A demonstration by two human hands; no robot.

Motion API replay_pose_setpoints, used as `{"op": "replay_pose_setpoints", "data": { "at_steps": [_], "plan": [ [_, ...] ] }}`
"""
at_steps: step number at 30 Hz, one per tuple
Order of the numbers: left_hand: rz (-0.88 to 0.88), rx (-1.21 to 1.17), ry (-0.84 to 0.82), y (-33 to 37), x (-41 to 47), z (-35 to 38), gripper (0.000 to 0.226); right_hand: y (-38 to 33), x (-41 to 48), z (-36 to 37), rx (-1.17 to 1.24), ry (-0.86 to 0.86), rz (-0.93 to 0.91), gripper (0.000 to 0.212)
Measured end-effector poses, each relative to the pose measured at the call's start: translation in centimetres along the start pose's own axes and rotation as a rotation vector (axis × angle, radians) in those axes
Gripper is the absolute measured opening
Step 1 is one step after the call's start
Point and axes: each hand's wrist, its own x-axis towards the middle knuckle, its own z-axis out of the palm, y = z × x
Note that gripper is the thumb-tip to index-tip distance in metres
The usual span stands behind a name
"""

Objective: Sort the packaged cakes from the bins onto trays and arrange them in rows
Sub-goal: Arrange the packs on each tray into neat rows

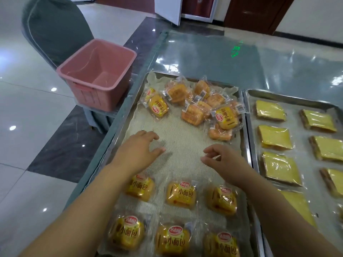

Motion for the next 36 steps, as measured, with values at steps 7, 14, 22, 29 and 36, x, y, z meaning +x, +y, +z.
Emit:
{"op": "replay_pose_setpoints", "data": {
  "at_steps": [7, 14, 22, 29, 36],
  "plan": [
    [-0.193, -0.207, 0.178, -0.3, 10.3, 0.1, 0.066, 0.6, 4.3, -3.5, -0.219, 0.241, 0.089, 0.016],
    [-0.422, -0.463, 0.295, -1.1, 13.2, 1.7, 0.073, 1.3, 8.0, -6.0, -0.259, 0.537, 0.177, 0.040],
    [-0.451, -0.651, 0.337, -1.4, 12.7, 2.4, 0.046, 2.4, 10.1, -5.4, -0.229, 0.353, 0.267, 0.054],
    [-0.352, -0.795, 0.368, -1.2, 9.5, 2.0, 0.032, 0.7, 6.9, -4.3, 0.086, 0.523, 0.134, 0.033],
    [-0.143, -0.891, 0.138, -1.5, 4.5, 1.9, 0.020, -0.1, 0.8, -1.3, 0.468, 0.434, 0.105, 0.062]
  ]
}}
